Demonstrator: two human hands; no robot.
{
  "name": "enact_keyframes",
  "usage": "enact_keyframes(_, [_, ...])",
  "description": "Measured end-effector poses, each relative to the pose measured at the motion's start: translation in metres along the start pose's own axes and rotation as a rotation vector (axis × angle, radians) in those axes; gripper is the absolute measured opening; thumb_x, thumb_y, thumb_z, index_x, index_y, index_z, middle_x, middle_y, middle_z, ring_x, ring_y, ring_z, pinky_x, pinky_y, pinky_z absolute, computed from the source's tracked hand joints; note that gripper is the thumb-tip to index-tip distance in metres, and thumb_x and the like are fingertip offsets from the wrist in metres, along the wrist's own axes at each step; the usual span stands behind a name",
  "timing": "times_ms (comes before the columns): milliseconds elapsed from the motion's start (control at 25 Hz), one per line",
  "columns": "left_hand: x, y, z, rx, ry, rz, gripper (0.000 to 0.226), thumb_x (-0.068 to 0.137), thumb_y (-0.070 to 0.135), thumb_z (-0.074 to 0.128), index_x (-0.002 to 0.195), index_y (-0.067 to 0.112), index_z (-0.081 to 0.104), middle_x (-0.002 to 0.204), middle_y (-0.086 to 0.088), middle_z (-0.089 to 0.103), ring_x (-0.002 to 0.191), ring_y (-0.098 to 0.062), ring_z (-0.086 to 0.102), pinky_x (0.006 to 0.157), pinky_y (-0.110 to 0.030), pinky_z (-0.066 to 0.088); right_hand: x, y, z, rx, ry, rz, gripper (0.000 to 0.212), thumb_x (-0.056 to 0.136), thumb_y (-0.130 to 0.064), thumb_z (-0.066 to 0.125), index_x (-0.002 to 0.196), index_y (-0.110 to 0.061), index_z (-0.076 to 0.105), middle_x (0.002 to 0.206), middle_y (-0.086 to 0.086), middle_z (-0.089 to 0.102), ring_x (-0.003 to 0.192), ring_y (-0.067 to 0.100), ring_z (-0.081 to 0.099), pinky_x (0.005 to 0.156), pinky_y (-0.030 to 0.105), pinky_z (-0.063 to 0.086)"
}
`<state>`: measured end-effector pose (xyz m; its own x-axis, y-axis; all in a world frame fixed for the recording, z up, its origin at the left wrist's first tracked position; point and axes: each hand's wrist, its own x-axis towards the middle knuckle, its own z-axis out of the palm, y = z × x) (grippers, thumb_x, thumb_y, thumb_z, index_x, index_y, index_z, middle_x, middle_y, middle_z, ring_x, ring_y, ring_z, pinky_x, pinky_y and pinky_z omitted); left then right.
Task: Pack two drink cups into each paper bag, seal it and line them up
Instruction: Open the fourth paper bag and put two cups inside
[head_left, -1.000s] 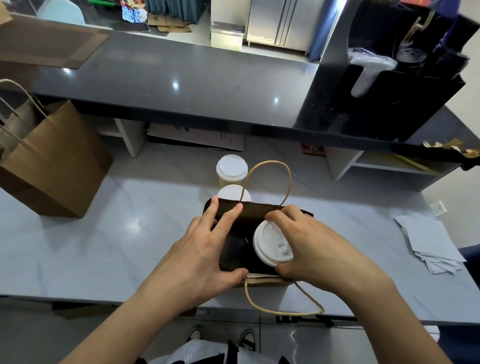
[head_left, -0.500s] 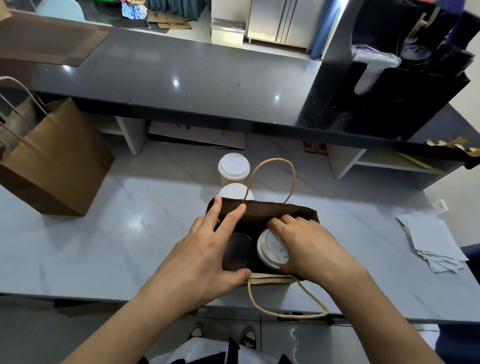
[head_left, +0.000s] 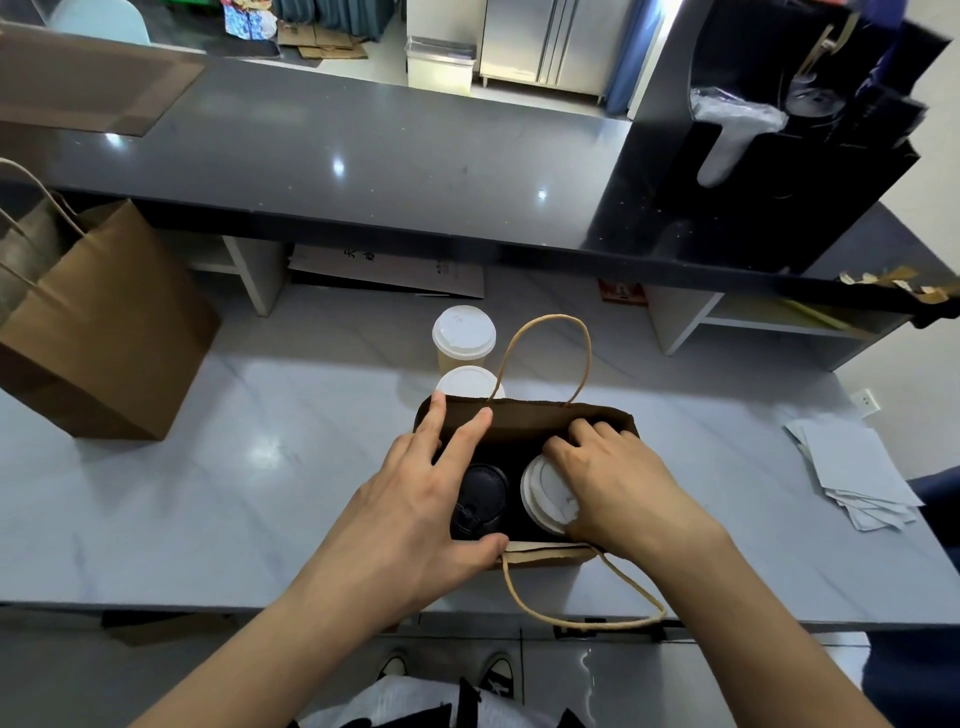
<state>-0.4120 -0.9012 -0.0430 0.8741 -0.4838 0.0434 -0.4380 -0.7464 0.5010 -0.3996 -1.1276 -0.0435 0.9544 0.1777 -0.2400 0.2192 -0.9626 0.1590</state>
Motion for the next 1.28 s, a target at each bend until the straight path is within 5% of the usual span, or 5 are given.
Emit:
enact_keyframes(280, [0.0, -0.004, 0.002, -0.013, 0.014, 0.019, 0.106, 0.076, 0.065, 0.067, 0.154, 0.05, -0.004, 0.167, 0.008, -0.01, 0.144, -0.014, 0.022, 0.103, -0.03, 0.041, 0.01, -0.012, 0.0, -0.051, -0.041, 0.036, 0.048, 0.082, -0.025, 0.072, 0.127, -0.024, 0.056, 0.122, 0.0, 0.058, 0.116, 0.024, 0.056, 0.08, 0.033, 0.028])
enact_keyframes(720, [-0.005, -0.014, 0.005, -0.044, 0.022, 0.072, 0.105, 0.076, 0.069, 0.067, 0.155, 0.048, 0.001, 0.168, 0.007, -0.01, 0.144, -0.014, 0.023, 0.106, -0.032, 0.043, 0.001, -0.013, 0.003, 0.032, -0.059, 0.105, 0.058, 0.083, -0.037, 0.072, 0.135, -0.024, 0.05, 0.128, 0.001, 0.058, 0.12, 0.024, 0.055, 0.098, 0.036, 0.04])
enact_keyframes(880, [-0.004, -0.017, 0.006, -0.085, -0.001, 0.121, 0.103, 0.075, 0.067, 0.068, 0.155, 0.049, 0.004, 0.168, 0.007, -0.006, 0.143, -0.015, 0.024, 0.108, -0.034, 0.042, -0.03, -0.009, -0.004, 0.175, 0.107, 0.163, 0.054, 0.085, -0.039, 0.072, 0.135, -0.027, 0.055, 0.123, -0.004, 0.062, 0.115, 0.022, 0.055, 0.096, 0.036, 0.044])
enact_keyframes(1040, [-0.003, -0.016, 0.009, -0.105, -0.016, 0.151, 0.101, 0.073, 0.065, 0.066, 0.155, 0.049, 0.009, 0.168, 0.004, 0.0, 0.139, -0.016, 0.026, 0.104, -0.035, 0.042, -0.063, -0.002, 0.001, 0.24, 0.364, 0.302, 0.037, 0.079, -0.018, 0.08, 0.115, -0.019, 0.073, 0.119, 0.003, 0.066, 0.111, 0.028, 0.059, 0.094, 0.043, 0.048])
enact_keyframes(1280, [0.002, -0.003, 0.014, -0.11, -0.052, 0.161, 0.103, 0.073, 0.062, 0.072, 0.152, 0.054, 0.006, 0.168, 0.005, -0.002, 0.142, -0.017, 0.026, 0.106, -0.036, 0.041, -0.097, 0.02, 0.022, 0.308, 0.409, 0.456, 0.031, 0.085, -0.015, 0.074, 0.115, -0.021, 0.072, 0.132, 0.006, 0.059, 0.115, 0.028, 0.059, 0.094, 0.045, 0.046])
